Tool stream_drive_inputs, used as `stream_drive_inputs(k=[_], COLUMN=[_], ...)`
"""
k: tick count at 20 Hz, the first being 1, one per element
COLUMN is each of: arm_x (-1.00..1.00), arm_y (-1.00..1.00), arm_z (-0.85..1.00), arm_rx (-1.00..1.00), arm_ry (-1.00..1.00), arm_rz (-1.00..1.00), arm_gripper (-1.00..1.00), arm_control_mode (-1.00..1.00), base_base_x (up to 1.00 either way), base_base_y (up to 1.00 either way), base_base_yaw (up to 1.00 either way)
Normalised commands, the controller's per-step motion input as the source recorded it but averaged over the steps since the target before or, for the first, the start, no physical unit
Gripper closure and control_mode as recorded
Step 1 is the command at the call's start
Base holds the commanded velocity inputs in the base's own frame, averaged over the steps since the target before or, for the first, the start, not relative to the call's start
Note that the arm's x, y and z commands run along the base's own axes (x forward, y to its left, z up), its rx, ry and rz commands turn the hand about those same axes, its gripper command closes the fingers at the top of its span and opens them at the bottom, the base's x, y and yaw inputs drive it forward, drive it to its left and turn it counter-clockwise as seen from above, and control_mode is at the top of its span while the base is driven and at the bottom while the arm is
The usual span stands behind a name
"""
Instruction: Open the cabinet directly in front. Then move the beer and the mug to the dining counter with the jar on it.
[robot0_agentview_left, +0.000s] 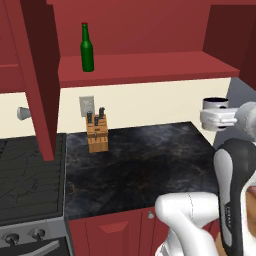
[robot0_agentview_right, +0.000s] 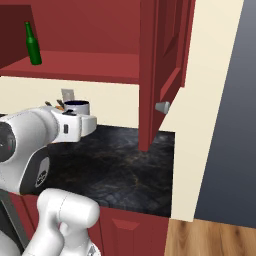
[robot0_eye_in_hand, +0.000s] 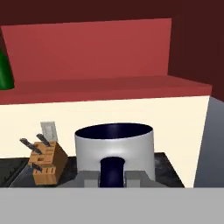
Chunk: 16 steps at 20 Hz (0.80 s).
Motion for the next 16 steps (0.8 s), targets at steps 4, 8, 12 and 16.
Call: stream_drive_inputs(k=[4,8,12,16], arm_x=[-0.48,0.0,0.0,-0.21], arm_y=[0.24,0.0,0.0,0.0], arm_z=[-0.05,0.0,0.0,-0.03], arm_rx=[-0.01,0.0,0.0,0.0], arm_ry=[0.06,0.0,0.0,-0.38], arm_rz=[0.16,0.0,0.0,0.0], arm_gripper=[1.0,1.0,1.0,1.0], arm_control_mode=[-1.0,-1.0,-1.0,-1.0], base_base_x=[0.0,0.0,0.0,0.0], base_base_y=[0.0,0.0,0.0,0.0], base_base_yaw=[0.0,0.0,0.0,0.0])
